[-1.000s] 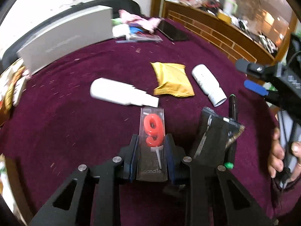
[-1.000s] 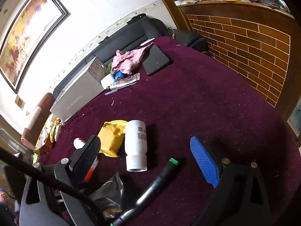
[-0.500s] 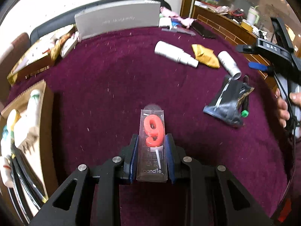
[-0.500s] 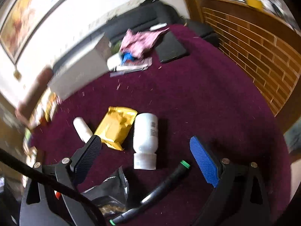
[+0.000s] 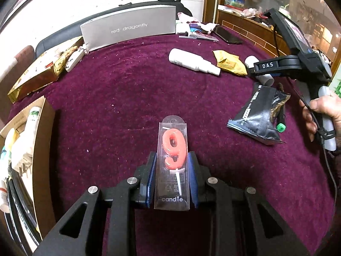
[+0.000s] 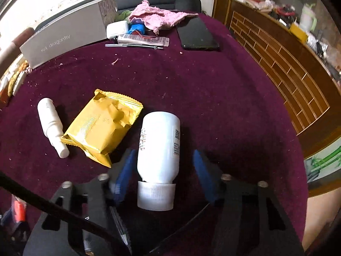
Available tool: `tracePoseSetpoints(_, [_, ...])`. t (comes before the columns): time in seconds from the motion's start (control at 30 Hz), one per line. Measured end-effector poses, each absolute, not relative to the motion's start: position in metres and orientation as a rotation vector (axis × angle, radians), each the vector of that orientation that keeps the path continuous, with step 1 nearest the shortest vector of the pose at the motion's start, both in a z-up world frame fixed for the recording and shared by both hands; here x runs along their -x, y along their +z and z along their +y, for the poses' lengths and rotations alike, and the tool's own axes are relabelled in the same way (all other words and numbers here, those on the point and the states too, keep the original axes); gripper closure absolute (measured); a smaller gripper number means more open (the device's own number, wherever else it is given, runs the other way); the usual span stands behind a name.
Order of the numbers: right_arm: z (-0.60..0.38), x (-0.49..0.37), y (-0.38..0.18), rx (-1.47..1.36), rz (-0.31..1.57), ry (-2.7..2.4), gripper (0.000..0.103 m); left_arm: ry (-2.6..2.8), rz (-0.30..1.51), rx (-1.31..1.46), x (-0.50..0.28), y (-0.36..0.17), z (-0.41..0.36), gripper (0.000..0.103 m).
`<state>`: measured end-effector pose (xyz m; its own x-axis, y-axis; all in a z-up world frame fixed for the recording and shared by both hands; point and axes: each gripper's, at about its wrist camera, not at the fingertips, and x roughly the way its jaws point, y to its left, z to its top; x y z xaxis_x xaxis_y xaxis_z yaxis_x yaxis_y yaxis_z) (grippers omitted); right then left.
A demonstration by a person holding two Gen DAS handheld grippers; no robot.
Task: Organize objects
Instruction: 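Grasp the white spray bottle with the right gripper while the left gripper holds the candle box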
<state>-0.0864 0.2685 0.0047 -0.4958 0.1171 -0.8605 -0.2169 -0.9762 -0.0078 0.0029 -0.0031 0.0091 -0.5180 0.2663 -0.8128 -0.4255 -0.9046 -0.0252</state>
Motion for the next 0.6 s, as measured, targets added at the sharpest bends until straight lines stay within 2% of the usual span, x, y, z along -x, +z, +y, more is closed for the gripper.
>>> tracePoseSetpoints(0.03, [0.268,0.085,0.006,1.464,0.142,2.555,0.07,2.426,0.234,1.249,-0.005,0.01,-0.005,0.08])
tracePoseSetpoints(0.07, [0.267,0.085,0.007,1.473,0.141,2.551,0.071,2.437,0.231,1.241,-0.008,0.012,-0.007,0.08])
tracePoseSetpoints(0.27, [0.266,0.071,0.017,1.497,0.234,2.567,0.071,2.469,0.197,1.185,-0.028,0.033,-0.02,0.08])
tracePoseSetpoints(0.6, [0.243,0.02,0.064,1.422,0.342,2.705,0.071,2.504,0.075,1.12,-0.069,0.07,-0.052,0.08])
